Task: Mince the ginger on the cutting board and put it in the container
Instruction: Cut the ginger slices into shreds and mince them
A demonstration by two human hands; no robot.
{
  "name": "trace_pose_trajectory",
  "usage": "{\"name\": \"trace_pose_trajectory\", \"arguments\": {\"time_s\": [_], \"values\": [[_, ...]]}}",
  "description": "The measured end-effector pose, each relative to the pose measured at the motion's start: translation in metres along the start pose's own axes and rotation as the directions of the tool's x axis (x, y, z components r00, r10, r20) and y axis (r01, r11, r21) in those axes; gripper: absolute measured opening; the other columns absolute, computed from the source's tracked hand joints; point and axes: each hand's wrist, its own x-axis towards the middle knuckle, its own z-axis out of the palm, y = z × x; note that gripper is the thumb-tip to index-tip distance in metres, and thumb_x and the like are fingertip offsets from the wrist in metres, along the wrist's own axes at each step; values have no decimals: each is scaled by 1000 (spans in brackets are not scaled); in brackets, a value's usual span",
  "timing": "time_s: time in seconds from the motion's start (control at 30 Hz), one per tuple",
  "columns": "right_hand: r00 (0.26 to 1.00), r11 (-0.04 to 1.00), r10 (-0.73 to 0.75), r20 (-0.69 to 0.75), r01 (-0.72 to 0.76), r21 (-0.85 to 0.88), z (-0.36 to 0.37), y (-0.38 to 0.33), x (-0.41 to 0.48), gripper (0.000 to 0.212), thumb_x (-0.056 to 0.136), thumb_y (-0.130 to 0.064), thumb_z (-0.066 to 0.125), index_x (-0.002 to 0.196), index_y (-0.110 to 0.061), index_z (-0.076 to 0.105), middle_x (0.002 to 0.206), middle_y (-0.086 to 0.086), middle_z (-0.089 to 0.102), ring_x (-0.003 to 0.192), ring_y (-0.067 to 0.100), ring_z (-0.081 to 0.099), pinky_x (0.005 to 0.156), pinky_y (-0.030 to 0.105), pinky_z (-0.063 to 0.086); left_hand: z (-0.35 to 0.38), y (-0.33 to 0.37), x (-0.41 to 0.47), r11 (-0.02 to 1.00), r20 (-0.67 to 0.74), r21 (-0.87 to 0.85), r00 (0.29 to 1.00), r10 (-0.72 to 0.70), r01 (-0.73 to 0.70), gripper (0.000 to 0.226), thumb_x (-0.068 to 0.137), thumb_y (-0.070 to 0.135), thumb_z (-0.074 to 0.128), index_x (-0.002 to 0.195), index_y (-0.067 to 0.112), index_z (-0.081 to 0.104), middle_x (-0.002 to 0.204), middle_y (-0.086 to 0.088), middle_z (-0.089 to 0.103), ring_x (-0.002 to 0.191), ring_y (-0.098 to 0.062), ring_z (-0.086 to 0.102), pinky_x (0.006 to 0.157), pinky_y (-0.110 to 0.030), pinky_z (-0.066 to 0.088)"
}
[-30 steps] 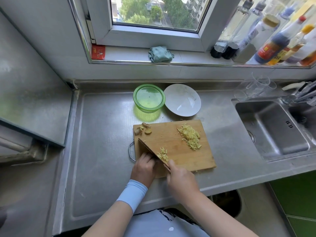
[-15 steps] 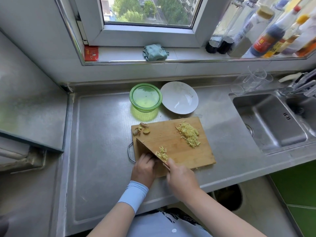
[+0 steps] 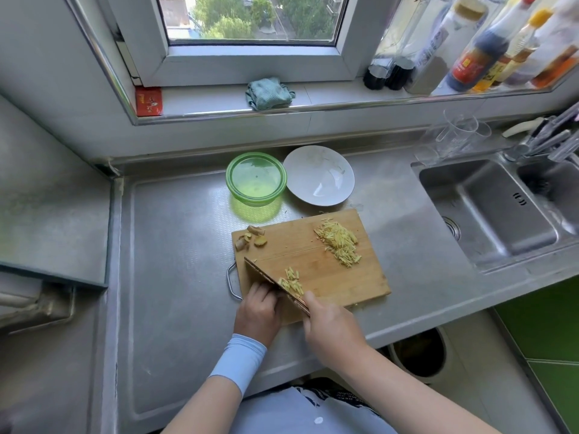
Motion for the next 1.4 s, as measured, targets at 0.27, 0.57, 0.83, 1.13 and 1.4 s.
{"name": "trace_pose_trajectory", "arguments": {"time_s": [0.27,0.57,0.83,1.13,1.4], "values": [[1000,999,-2,-10,2,33,4,2,2,13,101,-25,40,113,-20,39,70,4,49,68,33,54,58,38,44,2,0,-1,1000,-1,28,1000,-11,11,13,82,11,65,69,8,66,74,-8,60,73,-28,54,54,-38,46],[1000,999,20,-1,-20,32,5,5,-6,24,102,-26,41,125,-21,40,78,7,57,72,32,55,59,37,42,0,2,1,1000,-15,24,1000,-5,5,18,85,16,59,71,9,67,76,-8,62,74,-27,55,55,-35,44],[1000,999,0,-15,0,38,3,4,-4,15,102,-25,41,116,-21,39,71,2,50,67,31,52,57,36,39,0,4,0,999,-25,47,1000,-7,8,20,85,17,57,70,11,68,75,-7,63,74,-26,55,53,-35,45],[999,999,-1,-32,3,54,7,2,1,10,101,-25,41,110,-20,40,71,2,49,69,33,55,58,36,39,2,1,0,999,-8,37,1000,-4,5,14,83,12,68,69,10,66,71,-7,58,72,-27,54,54,-37,44],[1000,999,4,-27,-2,40,5,9,-11,19,102,-27,42,120,-22,40,74,1,49,70,29,49,60,37,40,-3,4,2,999,-30,45,1000,-1,3,23,88,17,54,71,11,68,73,-6,62,74,-25,54,56,-31,41]]}}
